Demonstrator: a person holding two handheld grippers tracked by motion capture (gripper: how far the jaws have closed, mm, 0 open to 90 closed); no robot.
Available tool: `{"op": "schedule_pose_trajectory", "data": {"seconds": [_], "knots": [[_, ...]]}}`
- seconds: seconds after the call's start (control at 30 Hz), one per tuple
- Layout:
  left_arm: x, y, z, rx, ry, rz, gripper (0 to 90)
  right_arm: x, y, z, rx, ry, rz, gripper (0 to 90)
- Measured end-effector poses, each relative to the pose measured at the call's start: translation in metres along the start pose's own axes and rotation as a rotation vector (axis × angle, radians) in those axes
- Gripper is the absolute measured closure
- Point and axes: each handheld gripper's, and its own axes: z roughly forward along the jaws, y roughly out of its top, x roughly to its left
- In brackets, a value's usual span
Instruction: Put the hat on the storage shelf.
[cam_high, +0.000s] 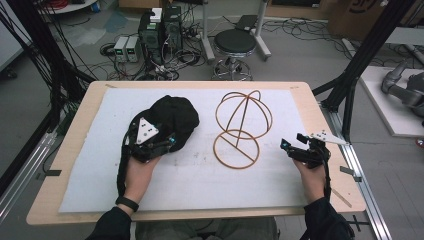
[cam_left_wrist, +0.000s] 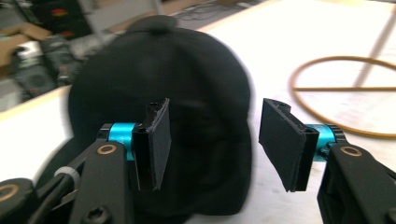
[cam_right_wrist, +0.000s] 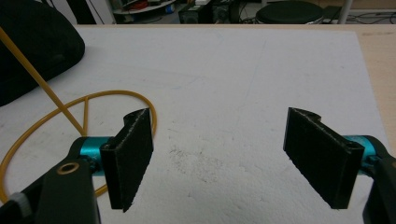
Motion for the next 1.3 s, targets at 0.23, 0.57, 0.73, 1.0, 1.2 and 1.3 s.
{"op": "schedule_pose_trajectory", "data": {"seconds": [0.23,0.57,0.73,1.0,1.2,1.3], "knots": [[0.016,-0.002,0.008,0.039,0.114,0.006,36.3,0.002,0.001,0.002,0.002,0.006,-0.004,23.6],[0.022,-0.006,0.026,0.111,0.114,0.010,43.4,0.005,0.002,0.008,0.011,0.014,-0.004,23.6],[0.023,-0.005,0.024,0.117,0.120,0.002,55.5,0.005,0.003,0.008,0.005,0.016,-0.006,23.6],[0.022,-0.005,0.023,0.116,0.089,0.014,76.5,0.007,0.003,0.008,0.003,0.014,-0.004,23.6],[0.024,-0.006,0.021,0.106,0.068,0.008,84.1,0.006,0.003,0.007,-0.001,0.011,-0.005,23.6],[0.028,-0.006,0.018,0.081,0.059,-0.011,86.5,0.005,0.003,0.007,0.000,0.012,-0.008,23.6]]}}
